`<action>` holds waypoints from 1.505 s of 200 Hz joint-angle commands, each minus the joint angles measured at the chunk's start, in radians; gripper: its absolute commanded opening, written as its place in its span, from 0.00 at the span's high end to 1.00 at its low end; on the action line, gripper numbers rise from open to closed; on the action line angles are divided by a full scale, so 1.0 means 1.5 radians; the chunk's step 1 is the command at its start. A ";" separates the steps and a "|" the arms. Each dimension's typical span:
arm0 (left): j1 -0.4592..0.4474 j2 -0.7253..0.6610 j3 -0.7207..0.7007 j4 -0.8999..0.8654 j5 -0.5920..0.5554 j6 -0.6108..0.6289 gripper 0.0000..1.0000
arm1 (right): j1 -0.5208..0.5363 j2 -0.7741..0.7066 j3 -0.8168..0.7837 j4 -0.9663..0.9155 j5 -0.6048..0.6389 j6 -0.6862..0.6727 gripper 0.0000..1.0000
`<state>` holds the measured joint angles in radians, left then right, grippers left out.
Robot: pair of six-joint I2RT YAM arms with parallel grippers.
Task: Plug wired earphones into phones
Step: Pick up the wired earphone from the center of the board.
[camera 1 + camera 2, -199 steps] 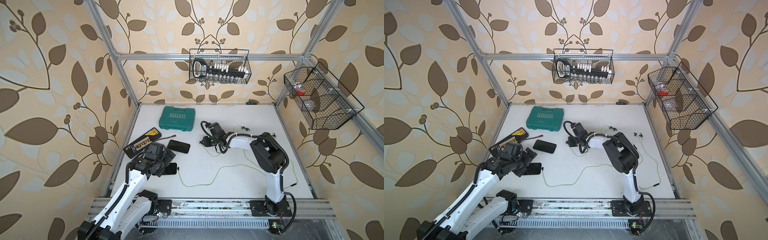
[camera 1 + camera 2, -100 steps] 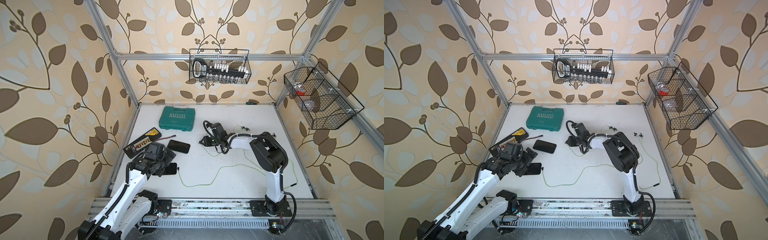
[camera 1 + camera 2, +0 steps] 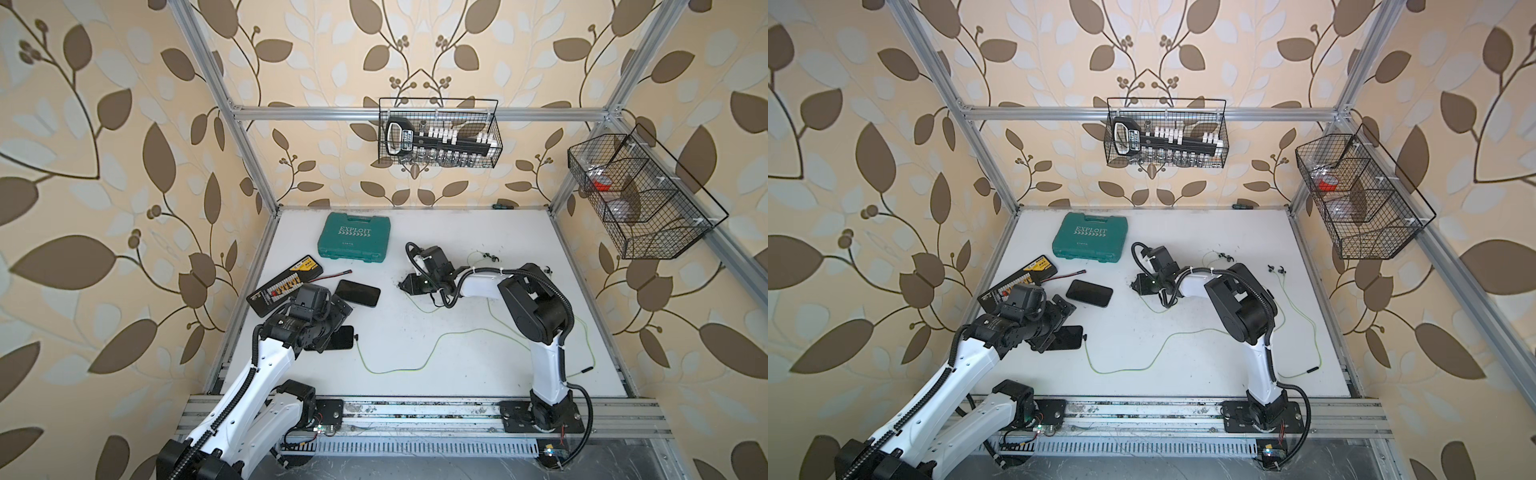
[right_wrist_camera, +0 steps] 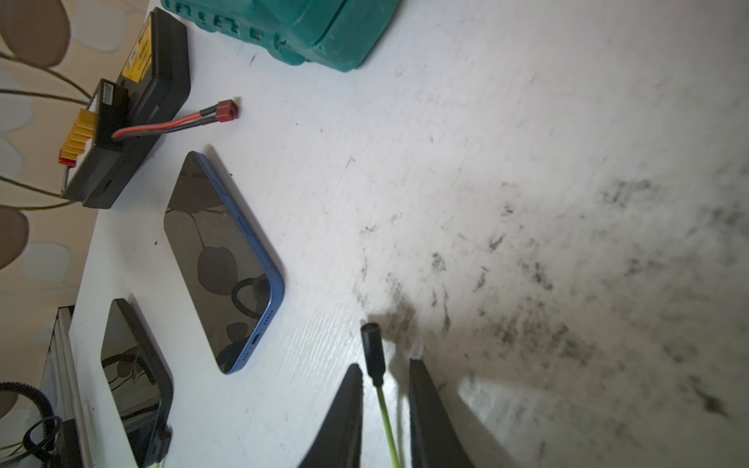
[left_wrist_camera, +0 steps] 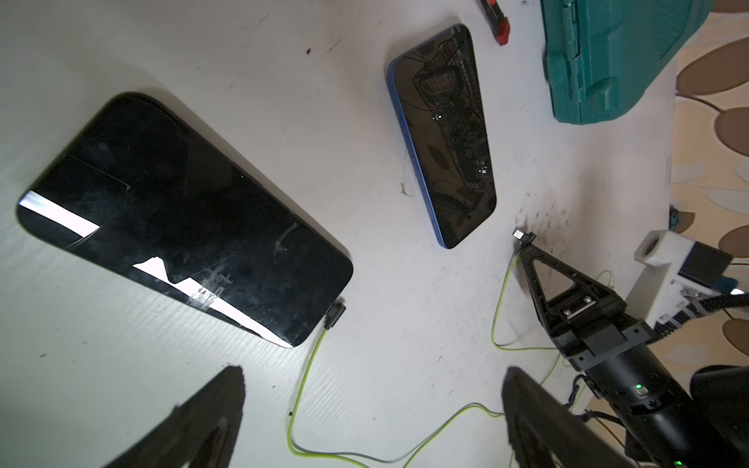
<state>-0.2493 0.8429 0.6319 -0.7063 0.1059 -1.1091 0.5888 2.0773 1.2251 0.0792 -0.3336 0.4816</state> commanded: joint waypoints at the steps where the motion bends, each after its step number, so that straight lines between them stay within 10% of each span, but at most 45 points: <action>1: 0.000 0.001 0.000 -0.003 0.005 -0.005 0.01 | 0.001 0.024 0.016 -0.015 -0.020 -0.012 0.79; 165: 0.000 0.014 0.011 -0.010 0.017 -0.013 0.03 | 0.001 -0.003 0.019 -0.033 -0.021 -0.028 1.00; 301: -0.063 0.266 0.213 -0.118 -0.131 -0.136 0.14 | 0.029 -0.551 -0.368 0.047 0.055 -0.077 1.00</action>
<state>-0.3153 1.1732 0.8688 -0.8284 0.0143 -1.2385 0.6140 1.3186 0.7795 0.0799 -0.2813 0.3996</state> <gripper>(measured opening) 0.859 0.050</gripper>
